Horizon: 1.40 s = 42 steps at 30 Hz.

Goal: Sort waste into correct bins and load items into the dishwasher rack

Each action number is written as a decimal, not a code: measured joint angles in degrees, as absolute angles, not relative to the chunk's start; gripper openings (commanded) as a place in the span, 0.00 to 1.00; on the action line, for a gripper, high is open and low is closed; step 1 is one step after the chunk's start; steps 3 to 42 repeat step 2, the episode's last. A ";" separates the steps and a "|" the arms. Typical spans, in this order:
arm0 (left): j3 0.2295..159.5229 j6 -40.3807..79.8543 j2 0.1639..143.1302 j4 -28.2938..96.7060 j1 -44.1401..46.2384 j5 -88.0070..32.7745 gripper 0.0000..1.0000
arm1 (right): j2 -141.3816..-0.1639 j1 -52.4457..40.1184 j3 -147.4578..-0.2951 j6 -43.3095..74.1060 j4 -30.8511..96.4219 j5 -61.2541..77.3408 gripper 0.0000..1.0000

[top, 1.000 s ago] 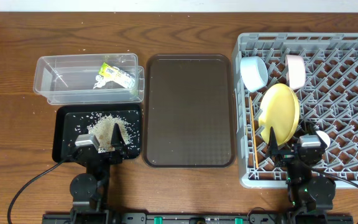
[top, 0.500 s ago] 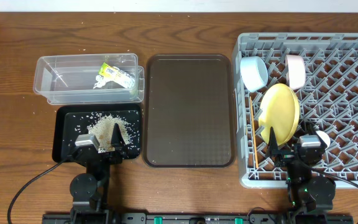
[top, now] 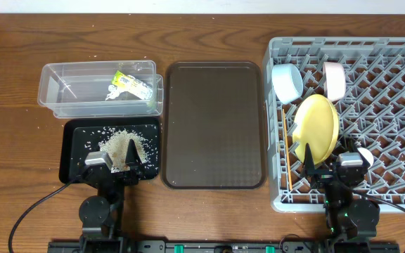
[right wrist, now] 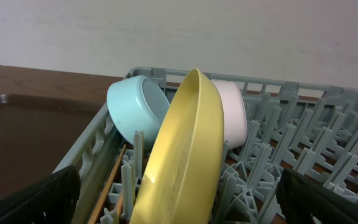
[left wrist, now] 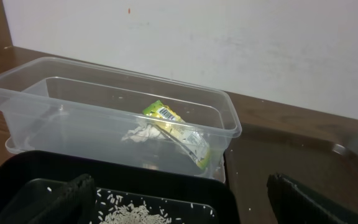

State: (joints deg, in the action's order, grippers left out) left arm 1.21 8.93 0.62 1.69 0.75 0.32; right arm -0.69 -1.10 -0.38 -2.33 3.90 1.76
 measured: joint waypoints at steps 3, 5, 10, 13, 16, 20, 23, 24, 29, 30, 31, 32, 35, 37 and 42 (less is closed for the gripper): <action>1.21 8.93 0.62 1.69 0.75 0.32 0.91 | -0.69 -1.10 -0.38 -2.33 3.90 1.76 0.99; 1.21 8.93 0.62 1.69 0.75 0.32 0.91 | -0.69 -1.10 -0.38 -2.33 3.90 1.76 0.99; 1.21 8.93 0.62 1.69 0.75 0.32 0.91 | -0.69 -1.10 -0.38 -2.33 3.90 1.76 0.99; 1.21 8.93 0.62 1.69 0.75 0.32 0.91 | -0.69 -1.10 -0.38 -2.33 3.90 1.76 0.99; 1.21 8.93 0.62 1.69 0.75 0.32 0.91 | -0.69 -1.10 -0.38 -2.33 3.90 1.76 0.99; 1.21 8.93 0.62 1.69 0.75 0.32 0.91 | -0.69 -1.10 -0.38 -2.33 3.90 1.76 0.99; 1.21 8.93 0.62 1.69 0.75 0.32 0.91 | -0.69 -1.10 -0.38 -2.33 3.90 1.76 0.99; 1.21 8.93 0.62 1.69 0.75 0.32 0.91 | -0.69 -1.10 -0.38 -2.33 3.90 1.76 0.99; 1.21 8.93 0.62 1.69 0.75 0.32 0.91 | -0.69 -1.10 -0.38 -2.33 3.90 1.76 0.99; 1.21 8.93 0.62 1.69 0.75 0.32 0.91 | -0.69 -1.10 -0.38 -2.33 3.90 1.76 0.99; 1.21 8.93 0.62 1.69 0.75 0.32 0.91 | -0.69 -1.10 -0.38 -2.33 3.90 1.76 0.99; 1.21 8.93 0.62 1.69 0.75 0.32 0.91 | -0.69 -1.10 -0.38 -2.33 3.90 1.76 0.99; 1.21 8.93 0.62 1.69 0.75 0.32 0.91 | -0.69 -1.10 -0.38 -2.33 3.90 1.76 0.99; 1.21 8.93 0.62 1.69 0.75 0.32 0.91 | -0.69 -1.10 -0.38 -2.33 3.90 1.76 0.99; 1.21 8.93 0.62 1.69 0.75 0.32 0.91 | -0.69 -1.10 -0.38 -2.33 3.90 1.76 0.99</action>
